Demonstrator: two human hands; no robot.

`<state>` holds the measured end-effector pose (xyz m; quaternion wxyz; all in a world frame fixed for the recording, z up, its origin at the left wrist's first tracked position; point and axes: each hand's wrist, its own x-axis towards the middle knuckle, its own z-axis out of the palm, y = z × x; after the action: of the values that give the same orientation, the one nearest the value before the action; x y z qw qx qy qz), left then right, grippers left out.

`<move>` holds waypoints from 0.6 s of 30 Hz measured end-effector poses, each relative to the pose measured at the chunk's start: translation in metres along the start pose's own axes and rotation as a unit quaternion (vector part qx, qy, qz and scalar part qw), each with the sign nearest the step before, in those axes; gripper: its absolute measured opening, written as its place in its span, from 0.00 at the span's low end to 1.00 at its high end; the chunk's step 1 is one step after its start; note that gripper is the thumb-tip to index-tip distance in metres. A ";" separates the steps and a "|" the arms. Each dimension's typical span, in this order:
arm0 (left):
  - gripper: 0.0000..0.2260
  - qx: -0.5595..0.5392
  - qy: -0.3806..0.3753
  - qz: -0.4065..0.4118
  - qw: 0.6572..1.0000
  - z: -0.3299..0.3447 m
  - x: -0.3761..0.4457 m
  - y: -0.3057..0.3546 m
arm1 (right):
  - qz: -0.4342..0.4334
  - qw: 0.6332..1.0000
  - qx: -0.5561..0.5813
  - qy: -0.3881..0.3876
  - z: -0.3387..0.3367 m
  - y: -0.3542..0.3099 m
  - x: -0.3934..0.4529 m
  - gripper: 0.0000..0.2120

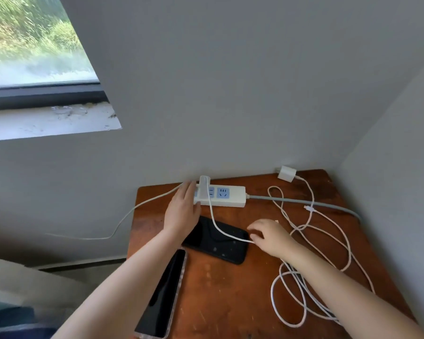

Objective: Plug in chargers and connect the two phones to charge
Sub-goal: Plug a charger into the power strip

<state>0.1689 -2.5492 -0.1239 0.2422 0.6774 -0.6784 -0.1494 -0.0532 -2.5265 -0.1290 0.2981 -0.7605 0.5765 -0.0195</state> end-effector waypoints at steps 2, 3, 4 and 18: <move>0.26 0.002 -0.035 -0.006 0.999 -0.005 0.029 0.013 | -0.006 1.000 0.015 0.012 0.002 0.003 -0.003 0.14; 0.27 0.016 -0.062 -0.009 0.998 -0.006 0.042 0.018 | -0.009 1.000 0.021 0.020 0.001 0.004 -0.004 0.14; 0.27 0.037 -0.093 -0.012 0.995 -0.006 0.052 0.022 | -0.011 0.999 0.025 0.030 0.000 0.005 -0.003 0.15; 0.14 0.085 -0.181 -0.026 0.980 -0.005 0.084 -0.004 | -0.026 0.996 -0.090 0.009 0.009 -0.007 0.081 0.28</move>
<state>0.1779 -2.6316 -0.1114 0.0534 0.6750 -0.7030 -0.2177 -0.0167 -2.5930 -0.1586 0.2225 -0.7988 0.5587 0.0181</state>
